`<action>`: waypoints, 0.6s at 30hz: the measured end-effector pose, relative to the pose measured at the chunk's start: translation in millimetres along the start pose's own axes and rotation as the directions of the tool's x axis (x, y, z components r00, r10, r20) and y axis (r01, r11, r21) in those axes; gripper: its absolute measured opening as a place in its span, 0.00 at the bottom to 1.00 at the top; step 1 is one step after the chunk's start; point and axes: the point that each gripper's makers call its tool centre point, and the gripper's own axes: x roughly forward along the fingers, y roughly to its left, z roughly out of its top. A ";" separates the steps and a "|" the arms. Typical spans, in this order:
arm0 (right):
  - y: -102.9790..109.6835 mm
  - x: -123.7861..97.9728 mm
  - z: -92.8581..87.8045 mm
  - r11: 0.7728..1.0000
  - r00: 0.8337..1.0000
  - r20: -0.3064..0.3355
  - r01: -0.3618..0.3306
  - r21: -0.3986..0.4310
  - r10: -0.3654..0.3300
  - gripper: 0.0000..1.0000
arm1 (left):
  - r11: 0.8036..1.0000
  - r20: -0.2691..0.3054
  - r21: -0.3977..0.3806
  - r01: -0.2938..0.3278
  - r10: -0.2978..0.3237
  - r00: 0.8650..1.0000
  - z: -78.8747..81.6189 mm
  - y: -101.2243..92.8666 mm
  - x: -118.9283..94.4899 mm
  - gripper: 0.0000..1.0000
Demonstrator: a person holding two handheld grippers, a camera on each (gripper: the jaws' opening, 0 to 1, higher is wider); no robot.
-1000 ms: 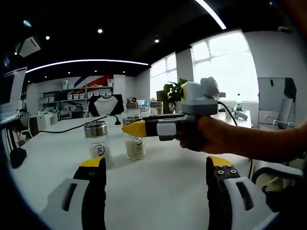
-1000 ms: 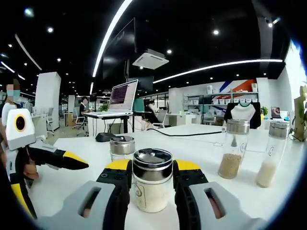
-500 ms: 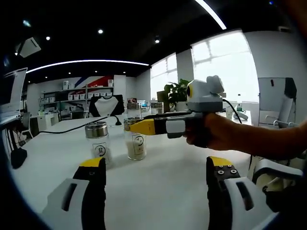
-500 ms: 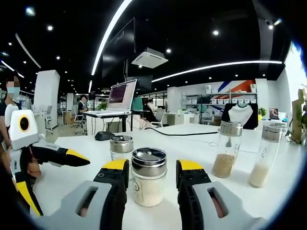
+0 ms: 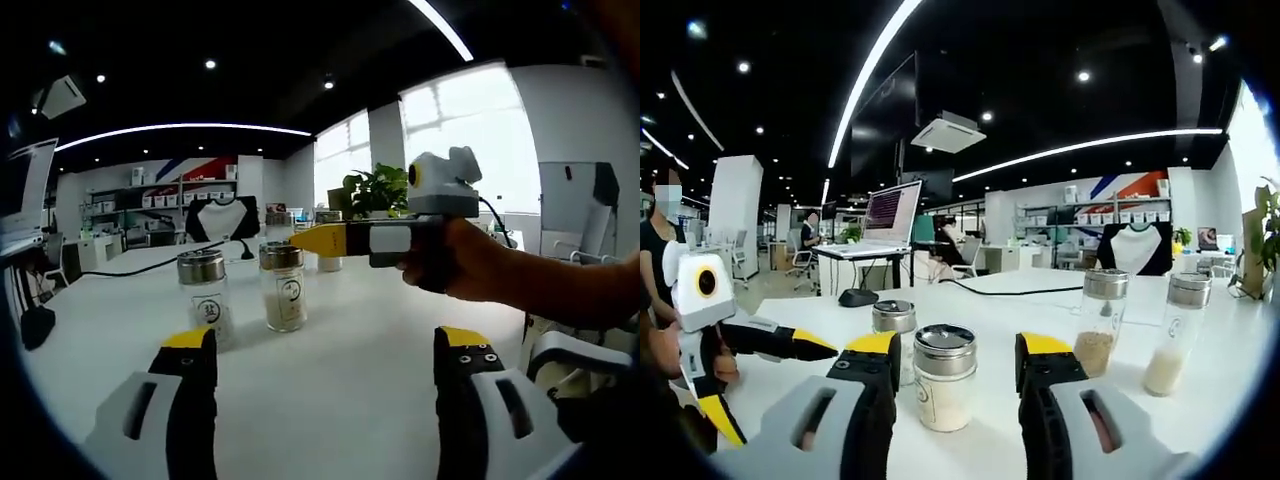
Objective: Rotate the seasoning bottle until the label or dispensing opening points toward the visible target arrow and the bottle remains upright within the marked orientation range
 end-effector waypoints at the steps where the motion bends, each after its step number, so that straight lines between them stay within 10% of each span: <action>1: -1.4 -1.4 2.0 1.000 1.000 0.008 0.009 0.001 -0.009 0.48 | 1.000 -0.001 0.003 0.004 -0.004 1.000 0.5 -0.9 0.0 0.97; 18: -54.3 -7.4 10.4 0.986 0.986 -0.002 0.164 -0.020 -0.164 0.73 | 0.999 0.020 0.014 0.037 -0.037 0.999 13.2 0.1 -7.1 1.00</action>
